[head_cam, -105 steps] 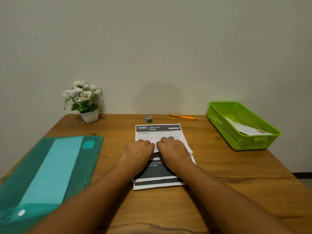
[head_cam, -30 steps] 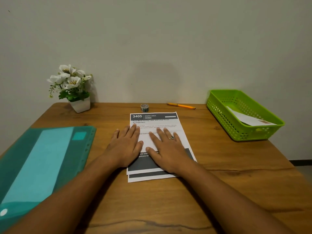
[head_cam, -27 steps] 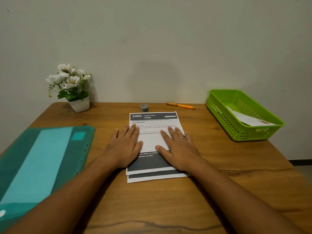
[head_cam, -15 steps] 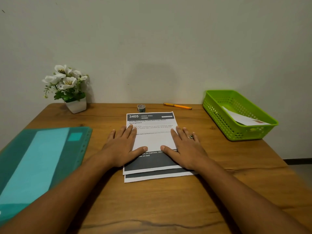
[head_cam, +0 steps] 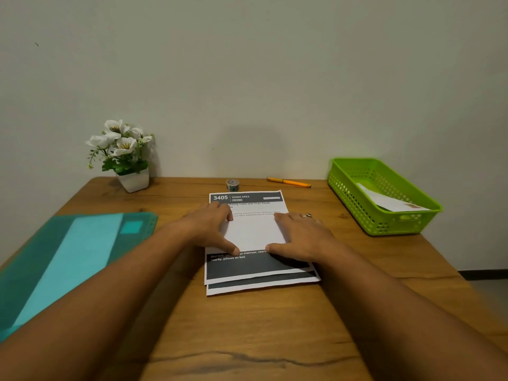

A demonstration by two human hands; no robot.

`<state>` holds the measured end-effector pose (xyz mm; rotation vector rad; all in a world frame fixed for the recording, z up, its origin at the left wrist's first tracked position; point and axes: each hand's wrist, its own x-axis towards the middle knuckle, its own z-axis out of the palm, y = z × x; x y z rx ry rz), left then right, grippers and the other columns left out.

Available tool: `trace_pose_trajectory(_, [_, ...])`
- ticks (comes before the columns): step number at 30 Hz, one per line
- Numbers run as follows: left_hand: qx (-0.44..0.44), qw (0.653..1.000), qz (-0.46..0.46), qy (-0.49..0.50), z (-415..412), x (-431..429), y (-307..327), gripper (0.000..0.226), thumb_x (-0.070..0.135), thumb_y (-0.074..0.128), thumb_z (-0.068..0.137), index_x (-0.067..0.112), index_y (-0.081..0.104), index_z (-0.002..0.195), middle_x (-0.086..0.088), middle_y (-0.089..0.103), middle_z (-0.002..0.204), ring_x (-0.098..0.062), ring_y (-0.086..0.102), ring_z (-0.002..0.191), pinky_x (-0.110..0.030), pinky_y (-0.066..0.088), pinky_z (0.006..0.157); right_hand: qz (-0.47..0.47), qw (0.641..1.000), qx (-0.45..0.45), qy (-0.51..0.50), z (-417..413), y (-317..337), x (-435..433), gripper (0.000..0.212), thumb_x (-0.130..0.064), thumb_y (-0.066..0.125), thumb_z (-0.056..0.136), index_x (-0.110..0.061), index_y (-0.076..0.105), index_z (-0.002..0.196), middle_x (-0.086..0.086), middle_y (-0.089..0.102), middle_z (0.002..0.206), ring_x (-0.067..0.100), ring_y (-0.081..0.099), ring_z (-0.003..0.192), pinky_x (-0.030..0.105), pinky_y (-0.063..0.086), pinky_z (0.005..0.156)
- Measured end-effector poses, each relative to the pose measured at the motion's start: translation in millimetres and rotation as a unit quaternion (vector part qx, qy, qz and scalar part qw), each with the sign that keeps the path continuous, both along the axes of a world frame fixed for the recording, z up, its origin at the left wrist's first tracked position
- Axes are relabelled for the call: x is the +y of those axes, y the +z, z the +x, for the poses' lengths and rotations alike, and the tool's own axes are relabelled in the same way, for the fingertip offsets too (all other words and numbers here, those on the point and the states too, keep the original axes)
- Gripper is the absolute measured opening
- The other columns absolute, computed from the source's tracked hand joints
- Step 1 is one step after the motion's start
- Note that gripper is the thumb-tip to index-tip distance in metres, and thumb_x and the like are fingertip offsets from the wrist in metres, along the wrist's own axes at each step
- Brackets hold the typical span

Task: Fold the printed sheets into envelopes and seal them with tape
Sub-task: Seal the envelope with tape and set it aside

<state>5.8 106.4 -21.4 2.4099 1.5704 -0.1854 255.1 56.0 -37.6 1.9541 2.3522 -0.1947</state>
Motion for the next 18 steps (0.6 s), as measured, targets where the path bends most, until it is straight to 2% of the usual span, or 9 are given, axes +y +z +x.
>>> trace_pose_trajectory(2, [-0.003, 0.999, 0.035, -0.020, 5.9, -8.6, 5.3, 0.087, 0.066, 0.082, 0.069, 0.032, 0.041, 0.138, 0.004, 0.050, 0.143, -0.019, 0.046, 0.125, -0.043, 0.041, 0.106, 0.035, 0.999, -0.025, 0.031, -6.5, 8.4, -2.2, 0.094, -0.074, 0.052, 0.088, -0.025, 0.021, 0.162, 0.008, 0.039, 0.161, 0.032, 0.041, 0.143, 0.052, 0.031, 0.117])
trace_pose_trajectory(4, [0.003, 0.996, 0.081, -0.043, 11.4, -17.4, 8.4, 0.090, 0.062, 0.081, 0.073, 0.032, 0.037, 0.145, 0.004, 0.048, 0.149, -0.021, 0.044, 0.134, -0.045, 0.034, 0.112, 0.083, 0.991, -0.067, 0.085, -13.4, 15.4, -3.1, 0.096, -0.070, 0.054, 0.088, -0.022, 0.017, 0.163, 0.009, 0.041, 0.160, 0.031, 0.040, 0.144, 0.054, 0.025, 0.120])
trace_pose_trajectory(8, [0.037, 0.978, 0.186, -0.087, 15.4, -28.2, 6.9, 0.090, 0.063, 0.077, 0.076, 0.028, 0.035, 0.148, 0.002, 0.048, 0.147, -0.020, 0.040, 0.136, -0.046, 0.028, 0.116, 0.152, 0.967, -0.124, 0.162, -31.1, 20.9, -1.9, 0.111, -0.065, 0.060, 0.085, -0.016, 0.001, 0.165, 0.011, 0.050, 0.149, 0.032, 0.046, 0.139, 0.063, 0.019, 0.122])
trace_pose_trajectory(10, [0.046, 0.967, 0.232, -0.097, 17.5, -32.6, 2.8, 0.088, 0.062, 0.075, 0.077, 0.025, 0.036, 0.146, 0.000, 0.049, 0.145, -0.022, 0.042, 0.134, -0.047, 0.028, 0.116, 0.170, 0.961, -0.136, 0.169, -38.3, 20.0, -3.6, 0.114, -0.064, 0.060, 0.087, -0.014, -0.005, 0.165, 0.011, 0.053, 0.144, 0.032, 0.050, 0.134, 0.064, 0.019, 0.122])
trace_pose_trajectory(14, [0.043, 0.950, 0.294, -0.097, 19.4, -43.1, -4.2, 0.080, 0.055, 0.072, 0.082, 0.020, 0.038, 0.146, -0.002, 0.051, 0.140, -0.024, 0.045, 0.129, -0.047, 0.030, 0.114, 0.213, 0.951, -0.140, 0.173, -39.8, 12.9, -7.9, 0.110, -0.062, 0.056, 0.090, -0.011, -0.007, 0.164, 0.011, 0.055, 0.140, 0.032, 0.056, 0.127, 0.065, 0.020, 0.121])
trace_pose_trajectory(18, [0.025, 0.935, 0.335, -0.113, 15.0, -49.2, -10.4, 0.074, 0.051, 0.075, 0.079, 0.022, 0.044, 0.139, -0.003, 0.057, 0.129, -0.026, 0.052, 0.120, -0.047, 0.037, 0.105, 0.222, 0.949, -0.150, 0.165, -26.5, 10.9, -12.1, 0.107, -0.059, 0.055, 0.091, -0.012, -0.006, 0.165, 0.011, 0.059, 0.137, 0.031, 0.060, 0.121, 0.064, 0.024, 0.120])
